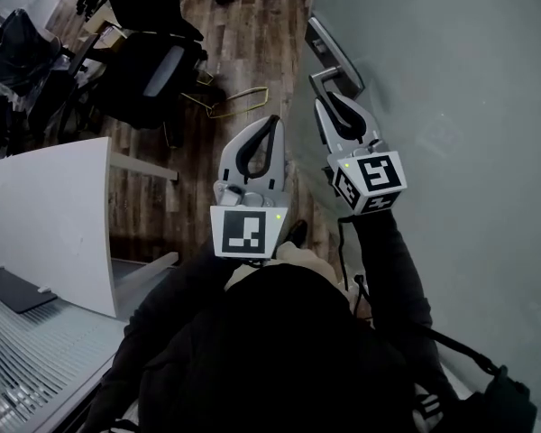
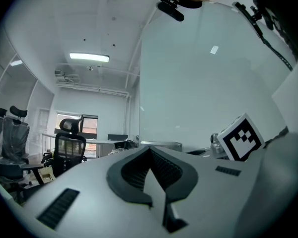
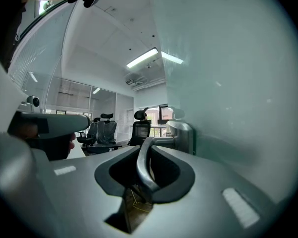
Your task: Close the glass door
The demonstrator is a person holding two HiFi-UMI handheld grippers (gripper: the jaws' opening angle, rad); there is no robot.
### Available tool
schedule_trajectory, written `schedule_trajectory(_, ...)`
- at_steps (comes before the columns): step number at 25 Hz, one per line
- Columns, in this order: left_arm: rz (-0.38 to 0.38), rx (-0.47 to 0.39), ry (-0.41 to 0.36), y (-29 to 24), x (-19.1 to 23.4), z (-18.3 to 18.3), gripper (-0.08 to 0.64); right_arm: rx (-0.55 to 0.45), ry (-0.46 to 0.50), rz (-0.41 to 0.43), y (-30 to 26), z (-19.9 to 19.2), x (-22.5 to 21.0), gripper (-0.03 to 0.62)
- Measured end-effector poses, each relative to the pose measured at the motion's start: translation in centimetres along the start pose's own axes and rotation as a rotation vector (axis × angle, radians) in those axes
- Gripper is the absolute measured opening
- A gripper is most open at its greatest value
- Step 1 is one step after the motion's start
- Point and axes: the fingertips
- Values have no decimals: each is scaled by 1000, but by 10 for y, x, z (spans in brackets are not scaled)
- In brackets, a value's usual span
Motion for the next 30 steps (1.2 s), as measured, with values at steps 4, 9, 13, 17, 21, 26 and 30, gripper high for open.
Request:
schedule_trajectory(4, -9, -28, 1, 33, 28, 2, -3, 1, 13, 15, -6, -6, 50, 58)
schedule_trajectory(9, -7, -6, 3, 31, 23, 9, -3, 8, 7, 55, -1, 3, 55, 57)
schedule_trajectory(13, 18, 8, -2, 29, 23, 21, -3, 14, 6, 103, 2, 14, 63, 58)
schedule_trajectory(17, 55, 20, -8, 20, 18, 19, -3, 13, -9, 160, 3, 12, 65, 58)
schedule_trajectory(21, 95, -14, -14, 73, 47, 9, -3, 6, 10, 199, 0, -3, 134, 60)
schedule_trajectory(26, 163, 6, 9, 103, 48, 1, -3, 6, 20, 245, 4, -2, 164, 60)
schedule_trajectory(30, 235, 5, 21, 137, 50, -5, -3, 7, 22, 279, 9, -8, 192, 60)
Point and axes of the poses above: the fingertips, and each gripper's own axes: y backward along the fingers, x to its left, z out of its top, and after that the axes turned 7 degrees about z, right-handed
